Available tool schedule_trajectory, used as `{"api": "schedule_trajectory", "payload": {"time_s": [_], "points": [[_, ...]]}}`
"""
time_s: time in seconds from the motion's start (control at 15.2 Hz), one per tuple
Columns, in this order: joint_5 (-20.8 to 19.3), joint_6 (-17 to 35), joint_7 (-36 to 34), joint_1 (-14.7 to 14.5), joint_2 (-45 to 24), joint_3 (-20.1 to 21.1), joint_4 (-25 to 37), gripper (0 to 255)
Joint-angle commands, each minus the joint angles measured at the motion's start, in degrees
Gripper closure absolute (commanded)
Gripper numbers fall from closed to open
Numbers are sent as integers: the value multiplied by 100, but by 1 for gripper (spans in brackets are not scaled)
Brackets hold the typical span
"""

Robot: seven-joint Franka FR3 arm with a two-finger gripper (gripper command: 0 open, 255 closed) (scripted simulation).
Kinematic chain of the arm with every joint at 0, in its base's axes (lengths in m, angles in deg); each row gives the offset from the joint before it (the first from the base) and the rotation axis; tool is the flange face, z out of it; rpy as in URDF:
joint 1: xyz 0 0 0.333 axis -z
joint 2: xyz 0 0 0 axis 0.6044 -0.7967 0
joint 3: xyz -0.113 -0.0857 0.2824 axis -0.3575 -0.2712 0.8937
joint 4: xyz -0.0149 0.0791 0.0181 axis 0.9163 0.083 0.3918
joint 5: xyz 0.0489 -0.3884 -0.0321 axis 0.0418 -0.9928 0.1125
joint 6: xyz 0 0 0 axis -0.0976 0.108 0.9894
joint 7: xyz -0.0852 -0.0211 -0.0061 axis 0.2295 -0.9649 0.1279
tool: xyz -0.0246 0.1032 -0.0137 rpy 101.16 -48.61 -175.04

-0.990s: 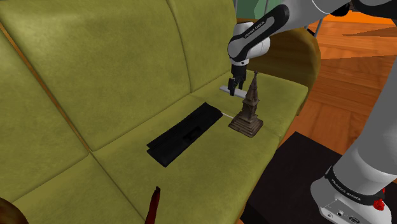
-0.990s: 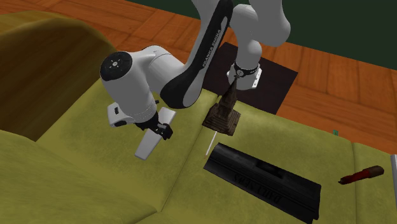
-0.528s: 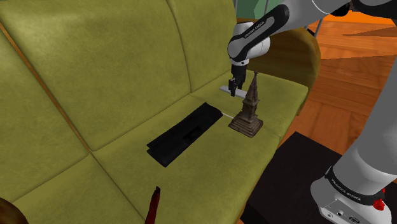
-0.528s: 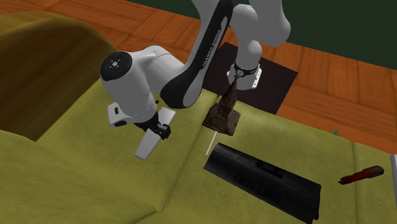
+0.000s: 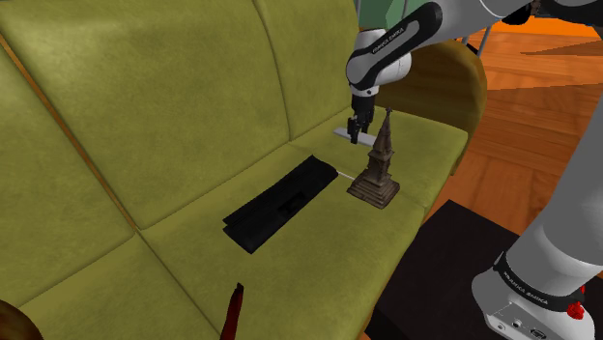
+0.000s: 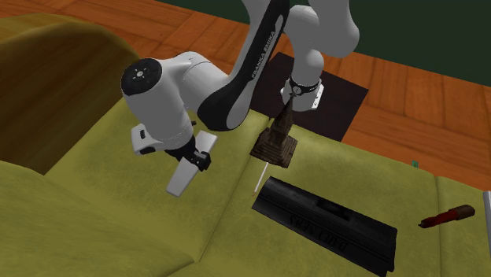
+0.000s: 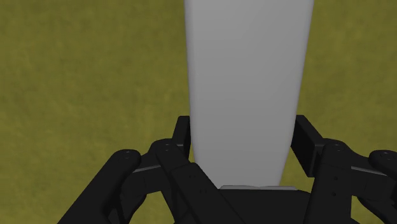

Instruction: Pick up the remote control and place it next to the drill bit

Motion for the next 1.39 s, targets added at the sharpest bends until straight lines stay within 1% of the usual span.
{"api": "schedule_trajectory", "payload": {"time_s": [0.0, 0.99, 1.32], "points": [[-9, -138, 1, 2, 73, -5, 67, 255], [-68, -1184, -35, -9, 554, -14, 634, 255], [-120, -1020, -605, -300, 1258, 243, -234, 255]]}}
